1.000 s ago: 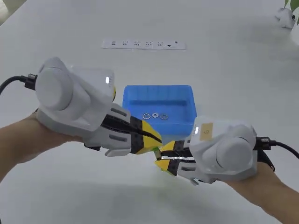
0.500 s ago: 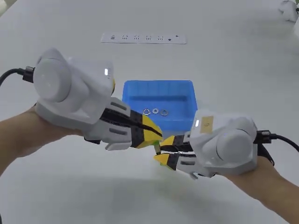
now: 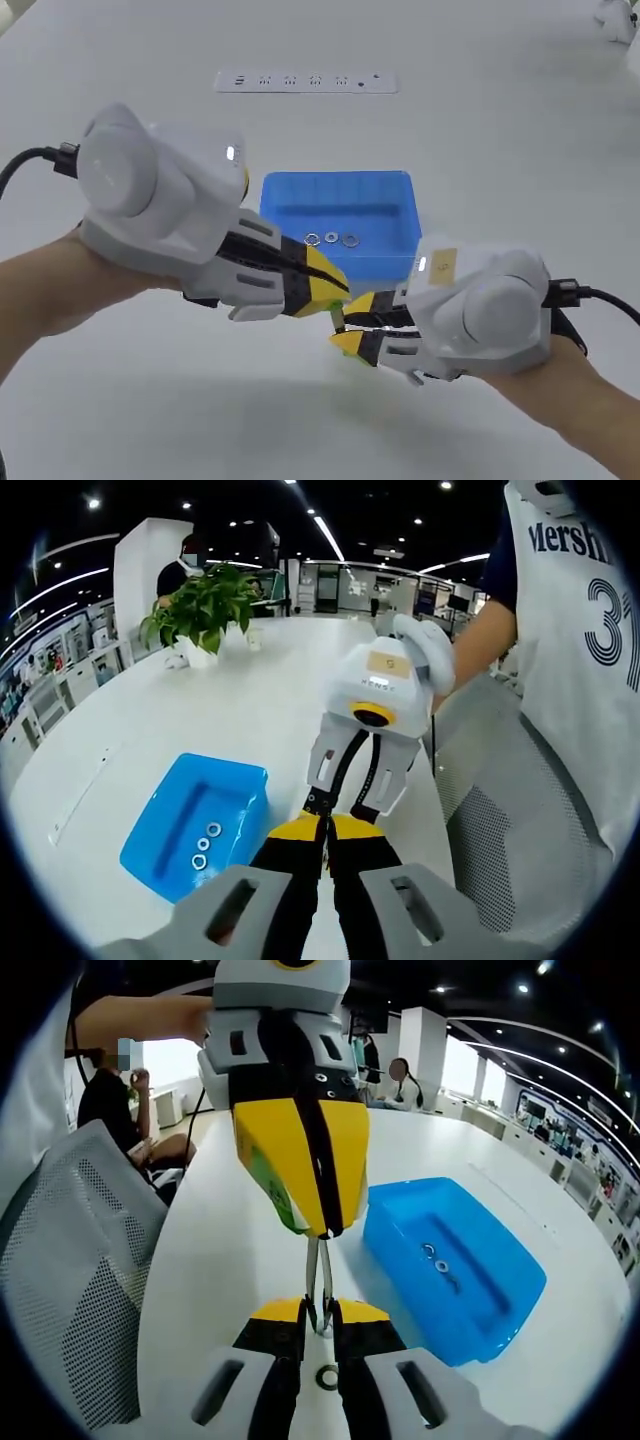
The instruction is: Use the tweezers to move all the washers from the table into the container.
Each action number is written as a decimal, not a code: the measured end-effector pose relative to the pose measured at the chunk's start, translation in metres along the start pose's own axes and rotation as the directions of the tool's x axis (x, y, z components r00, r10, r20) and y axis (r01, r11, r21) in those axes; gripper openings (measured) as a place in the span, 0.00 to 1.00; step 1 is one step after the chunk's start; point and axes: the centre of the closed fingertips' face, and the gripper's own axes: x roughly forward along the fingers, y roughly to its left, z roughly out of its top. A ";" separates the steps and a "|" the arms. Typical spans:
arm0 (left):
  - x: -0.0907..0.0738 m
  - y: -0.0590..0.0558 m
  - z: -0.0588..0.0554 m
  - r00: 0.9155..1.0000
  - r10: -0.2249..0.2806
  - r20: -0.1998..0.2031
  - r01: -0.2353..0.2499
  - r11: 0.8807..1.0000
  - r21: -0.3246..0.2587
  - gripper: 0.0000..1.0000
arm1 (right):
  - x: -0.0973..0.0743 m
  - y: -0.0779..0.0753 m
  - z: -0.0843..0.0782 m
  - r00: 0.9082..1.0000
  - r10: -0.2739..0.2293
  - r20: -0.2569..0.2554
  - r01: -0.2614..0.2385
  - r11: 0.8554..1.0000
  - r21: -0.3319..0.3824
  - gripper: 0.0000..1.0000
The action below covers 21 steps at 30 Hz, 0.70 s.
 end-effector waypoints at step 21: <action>0.005 0.002 0.001 0.999 -0.020 0.028 0.021 0.999 -0.037 0.06 | -0.004 -0.001 0.000 0.999 0.021 0.027 -0.021 1.000 0.020 0.10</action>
